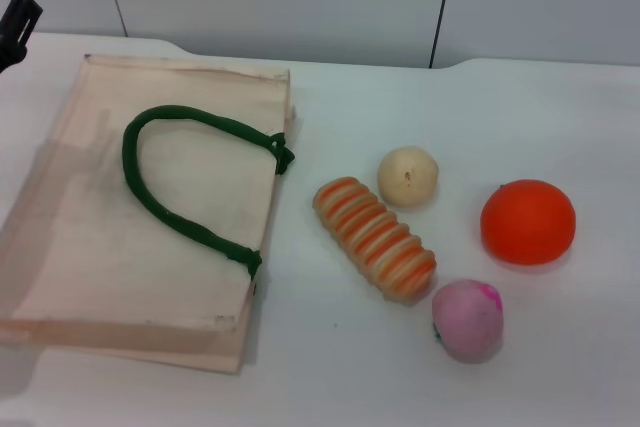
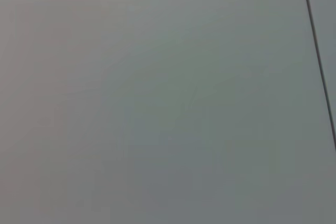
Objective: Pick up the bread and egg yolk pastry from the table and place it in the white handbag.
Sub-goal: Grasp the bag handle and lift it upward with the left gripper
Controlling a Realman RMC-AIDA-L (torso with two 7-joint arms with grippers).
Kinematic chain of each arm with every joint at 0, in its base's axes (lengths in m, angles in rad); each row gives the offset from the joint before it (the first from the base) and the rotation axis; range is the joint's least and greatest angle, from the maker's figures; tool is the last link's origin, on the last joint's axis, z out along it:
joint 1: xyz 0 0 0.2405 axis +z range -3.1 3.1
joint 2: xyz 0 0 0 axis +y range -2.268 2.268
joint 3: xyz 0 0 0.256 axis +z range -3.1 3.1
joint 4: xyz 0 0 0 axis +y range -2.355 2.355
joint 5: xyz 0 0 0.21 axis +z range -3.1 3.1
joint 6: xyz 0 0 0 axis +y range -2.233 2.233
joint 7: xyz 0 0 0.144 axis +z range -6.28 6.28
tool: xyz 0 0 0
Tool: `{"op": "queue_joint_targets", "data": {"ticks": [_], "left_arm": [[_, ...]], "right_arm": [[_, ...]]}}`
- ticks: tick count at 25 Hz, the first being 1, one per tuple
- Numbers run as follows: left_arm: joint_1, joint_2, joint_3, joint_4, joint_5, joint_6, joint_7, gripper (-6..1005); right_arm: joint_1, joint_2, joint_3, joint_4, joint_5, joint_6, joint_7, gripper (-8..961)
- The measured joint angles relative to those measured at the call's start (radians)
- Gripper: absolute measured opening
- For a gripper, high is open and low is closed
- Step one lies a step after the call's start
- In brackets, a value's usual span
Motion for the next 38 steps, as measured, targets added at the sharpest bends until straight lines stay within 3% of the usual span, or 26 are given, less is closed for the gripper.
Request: {"op": "queue_joint_targets", "data": {"ticks": [13, 18, 23, 30, 35, 38], "left_arm": [[-0.003, 0.001, 0.002, 0.0, 0.005, 0.007, -0.011, 850], [-0.01, 0.011, 0.004, 0.009, 0.106, 0.042, -0.131, 849], [-0.008, 0.03, 0.005, 0.145, 0.326, 0.053, -0.513, 847], [-0.007, 0.027, 0.005, 0.48, 0.721, 0.05, -1.163, 845], [-0.046, 0.03, 0.005, 0.651, 1.05, 0.041, -1.563, 844], [-0.082, 0.034, 0.005, 0.706, 1.233, 0.016, -1.702, 843]], "right_arm": [[0.0, -0.001, 0.0, -0.001, 0.0, 0.001, 0.0, 848], [-0.007, -0.001, 0.0, -0.003, 0.0, 0.002, 0.0, 848], [-0.013, -0.003, 0.0, -0.004, 0.0, 0.002, -0.003, 847], [-0.012, -0.003, 0.0, -0.005, 0.0, 0.002, -0.004, 847], [-0.009, -0.003, 0.0, -0.005, 0.0, 0.001, -0.003, 847], [-0.008, -0.003, 0.0, -0.005, 0.0, 0.001, -0.003, 847]]}}
